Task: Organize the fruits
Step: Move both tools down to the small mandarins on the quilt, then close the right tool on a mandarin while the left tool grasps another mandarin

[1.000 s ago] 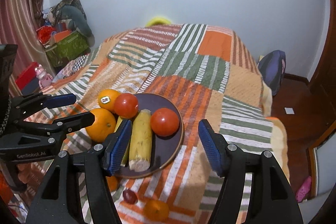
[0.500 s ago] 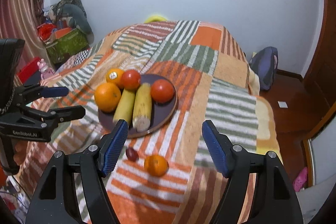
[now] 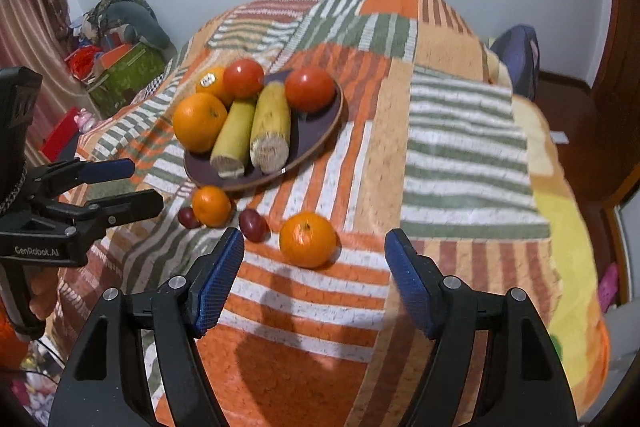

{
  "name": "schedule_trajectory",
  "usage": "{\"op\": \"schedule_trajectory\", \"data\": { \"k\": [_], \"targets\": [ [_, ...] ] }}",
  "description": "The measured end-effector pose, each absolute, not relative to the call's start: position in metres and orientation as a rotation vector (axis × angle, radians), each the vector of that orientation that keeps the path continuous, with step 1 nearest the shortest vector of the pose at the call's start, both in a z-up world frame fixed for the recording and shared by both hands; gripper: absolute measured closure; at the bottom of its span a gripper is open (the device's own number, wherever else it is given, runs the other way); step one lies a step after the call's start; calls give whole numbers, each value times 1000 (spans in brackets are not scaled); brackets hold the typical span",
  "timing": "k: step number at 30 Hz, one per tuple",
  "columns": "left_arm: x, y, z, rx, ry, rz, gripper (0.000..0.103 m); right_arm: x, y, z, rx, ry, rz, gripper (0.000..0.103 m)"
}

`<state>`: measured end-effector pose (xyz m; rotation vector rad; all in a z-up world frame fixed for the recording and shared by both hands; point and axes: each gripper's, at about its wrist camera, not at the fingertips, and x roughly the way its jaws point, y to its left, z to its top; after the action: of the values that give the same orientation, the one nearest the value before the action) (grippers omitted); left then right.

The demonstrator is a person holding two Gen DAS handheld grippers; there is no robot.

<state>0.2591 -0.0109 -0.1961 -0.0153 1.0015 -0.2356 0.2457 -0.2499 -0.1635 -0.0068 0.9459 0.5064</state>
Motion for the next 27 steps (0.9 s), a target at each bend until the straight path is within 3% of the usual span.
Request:
{"op": "schedule_trajectory", "data": {
  "k": [2,7,13,23,27],
  "targets": [
    [261,-15,-202,-9,1014,-245,18,246,-249,-169,-6,966,514,33],
    [266,-24,-214,-1,1051,-279,38,248,-245,-178,-22,989,529,44],
    [272,-31,-222,8,1068,-291,48,252,-240,-186,-36,1005,545,52],
    [286,-34,-234,-4,1091,-286,51,260,-237,-194,-39,1012,545,55],
    [291,-34,-238,-12,1101,-284,58,262,-233,-195,-52,1005,546,55]
  ]
}}
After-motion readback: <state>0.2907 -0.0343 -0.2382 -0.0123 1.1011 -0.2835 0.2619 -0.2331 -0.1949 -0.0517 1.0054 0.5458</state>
